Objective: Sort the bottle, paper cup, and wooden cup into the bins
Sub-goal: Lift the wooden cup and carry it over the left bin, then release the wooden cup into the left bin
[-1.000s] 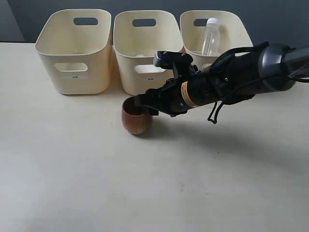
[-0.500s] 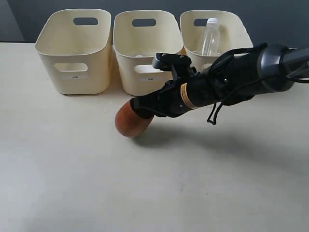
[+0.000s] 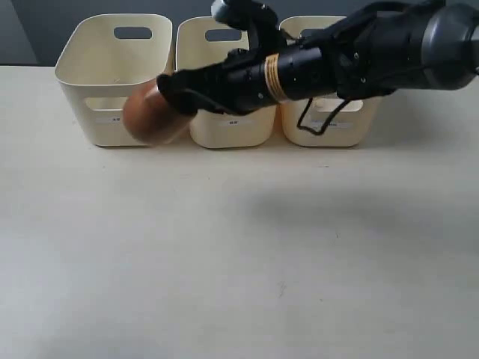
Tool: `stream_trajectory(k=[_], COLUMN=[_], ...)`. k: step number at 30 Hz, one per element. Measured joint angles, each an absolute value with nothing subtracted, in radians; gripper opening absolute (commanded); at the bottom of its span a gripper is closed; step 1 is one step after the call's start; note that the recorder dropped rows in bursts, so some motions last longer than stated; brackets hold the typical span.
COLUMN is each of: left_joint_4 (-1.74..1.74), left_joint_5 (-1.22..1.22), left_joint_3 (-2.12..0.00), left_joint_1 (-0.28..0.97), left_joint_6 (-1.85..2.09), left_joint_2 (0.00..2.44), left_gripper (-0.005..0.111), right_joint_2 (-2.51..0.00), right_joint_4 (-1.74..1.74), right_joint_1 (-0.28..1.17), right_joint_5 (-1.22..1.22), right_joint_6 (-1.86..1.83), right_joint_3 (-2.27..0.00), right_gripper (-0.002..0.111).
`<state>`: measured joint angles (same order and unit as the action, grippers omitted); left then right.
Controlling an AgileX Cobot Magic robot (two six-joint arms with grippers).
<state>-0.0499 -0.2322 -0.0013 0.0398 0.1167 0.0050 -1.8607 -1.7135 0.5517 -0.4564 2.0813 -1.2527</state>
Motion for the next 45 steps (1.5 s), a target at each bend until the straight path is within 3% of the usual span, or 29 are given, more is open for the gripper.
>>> stream_trajectory(k=[9, 20, 27, 30, 36, 45], left_joint_4=[-0.05, -0.05, -0.05, -0.05, -0.05, -0.05], left_joint_5=[-0.232, -0.232, -0.232, -0.232, -0.232, -0.232], left_joint_3=[-0.001, -0.001, -0.001, -0.001, -0.001, -0.001], left_joint_1=[0.04, 0.04, 0.04, 0.04, 0.04, 0.04], left_joint_6=[0.117, 0.117, 0.117, 0.117, 0.117, 0.117], left_joint_2=[0.005, 0.005, 0.005, 0.005, 0.005, 0.005], left_gripper=[0.0, 0.0, 0.0, 0.0, 0.0, 0.0], right_joint_2=[-1.894, -2.216, -2.336, -2.351, -2.357, -2.357], right_joint_4=[-1.687, -1.682, -1.682, -1.709, -1.721, -1.717], right_joint_1=[0.628, 0.65, 0.65, 0.65, 0.65, 0.65], right_joint_5=[-0.28, -0.154, -0.14, -0.14, -0.143, -0.17], right_joint_6=[2.081, 2.081, 2.081, 2.081, 2.081, 2.081], right_joint_3=[-1.505, -1.87, -1.974, -1.978, -1.982, -1.985], right_gripper=[-0.001, -0.001, -0.001, 0.011, 0.058, 0.052])
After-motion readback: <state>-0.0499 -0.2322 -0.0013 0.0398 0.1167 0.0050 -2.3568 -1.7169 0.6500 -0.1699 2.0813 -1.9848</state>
